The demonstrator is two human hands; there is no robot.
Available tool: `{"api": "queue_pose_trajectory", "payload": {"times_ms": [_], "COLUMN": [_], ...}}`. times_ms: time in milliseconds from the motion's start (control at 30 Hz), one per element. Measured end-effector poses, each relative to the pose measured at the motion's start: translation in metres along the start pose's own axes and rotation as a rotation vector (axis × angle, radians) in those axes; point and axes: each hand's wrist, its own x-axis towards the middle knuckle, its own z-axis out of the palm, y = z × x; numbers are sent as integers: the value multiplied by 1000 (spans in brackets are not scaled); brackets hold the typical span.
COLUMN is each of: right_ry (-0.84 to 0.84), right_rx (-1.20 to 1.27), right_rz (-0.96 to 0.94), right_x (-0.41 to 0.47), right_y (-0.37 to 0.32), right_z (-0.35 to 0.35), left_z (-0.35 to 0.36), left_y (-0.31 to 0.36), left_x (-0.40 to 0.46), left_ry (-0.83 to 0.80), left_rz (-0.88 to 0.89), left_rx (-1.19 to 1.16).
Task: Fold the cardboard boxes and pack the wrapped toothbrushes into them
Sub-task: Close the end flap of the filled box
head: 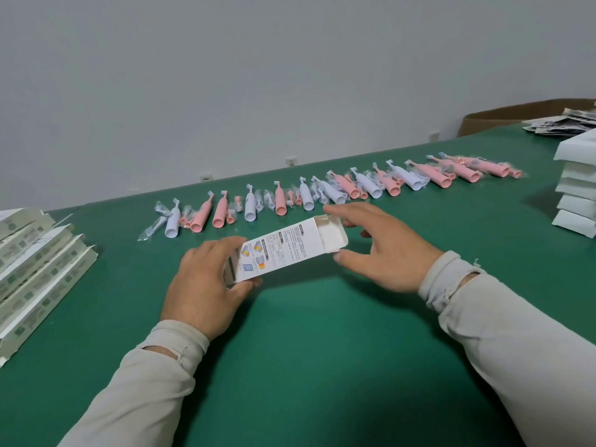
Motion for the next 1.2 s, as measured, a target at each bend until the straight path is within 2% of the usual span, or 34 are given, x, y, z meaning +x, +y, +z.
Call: {"api": "queue_pose_trajectory", "payload": {"times_ms": [300,500,667,733,900,1200], "right_ry": [229,243,365,367,316,325], "right_rx": [187,170,533,597,544,509], "right_rz": [30,43,114,151,190,208], "right_x": [4,4,7,8,7,7], "right_y": [-10,-12,-15,-17,-15,-17], "right_z": [17,21,17,18,23,23], "left_z": [1,2,1,0,-1,-3], "left_y": [1,1,2,2,5,8], "left_x": [0,-1,0,-1,-1,-1], "left_ry": [8,2,26,30,30,48], "left_rz": [31,12,-19,-22,-13,-2], "left_rx": [-20,-15,-22,-18,12,48]}}
